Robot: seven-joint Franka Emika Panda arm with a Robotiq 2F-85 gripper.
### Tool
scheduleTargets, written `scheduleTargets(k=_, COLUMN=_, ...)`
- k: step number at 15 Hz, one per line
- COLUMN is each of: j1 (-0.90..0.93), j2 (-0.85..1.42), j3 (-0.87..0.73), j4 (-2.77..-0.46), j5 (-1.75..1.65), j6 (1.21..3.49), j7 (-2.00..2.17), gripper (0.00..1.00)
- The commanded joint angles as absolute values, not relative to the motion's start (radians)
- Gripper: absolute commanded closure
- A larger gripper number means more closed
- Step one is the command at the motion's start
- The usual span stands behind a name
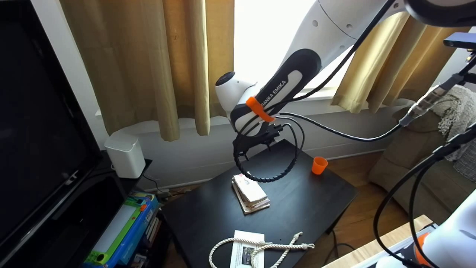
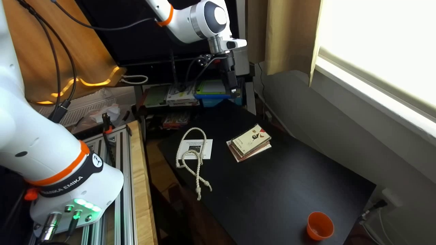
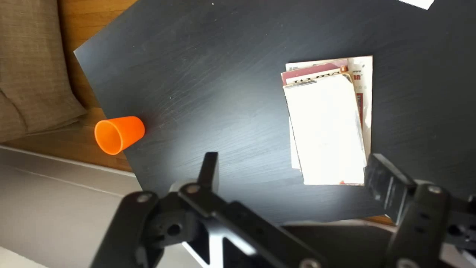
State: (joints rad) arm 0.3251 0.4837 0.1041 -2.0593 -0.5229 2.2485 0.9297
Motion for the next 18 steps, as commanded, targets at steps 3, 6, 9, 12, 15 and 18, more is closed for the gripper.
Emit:
scheduleTargets(k=3, j1=0.428, j2=0.636, j3=0.046, j4=-1.967, j5=-0.578, j6=2.275, j7=0.964, gripper=0.00)
scheduleTargets(k=6, j1=0.460, j2=0.738, j3=0.015, j4=-1.907, j5=-0.593, j6=2.302, j7=0.964, gripper=0.00)
scheduleTargets(k=9, j1=0.484, j2=0.837, j3=-0.028, j4=-1.837, j5=-0.624, j6=2.334, j7=0.965, gripper=0.00)
scheduleTargets(k=12, j1=0.478, j2=0.827, j3=-0.024, j4=-1.848, j5=-0.583, j6=2.315, j7=0.936, gripper=0.00)
scheduleTargets(k=15, j1=0.483, j2=0.865, j3=-0.028, j4=-1.813, j5=-0.581, j6=2.316, j7=0.934, gripper=0.00)
scheduleTargets(k=18, j1=0.469, j2=0.896, j3=-0.019, j4=-1.786, j5=-0.567, j6=2.331, j7=0.919, gripper=0.00)
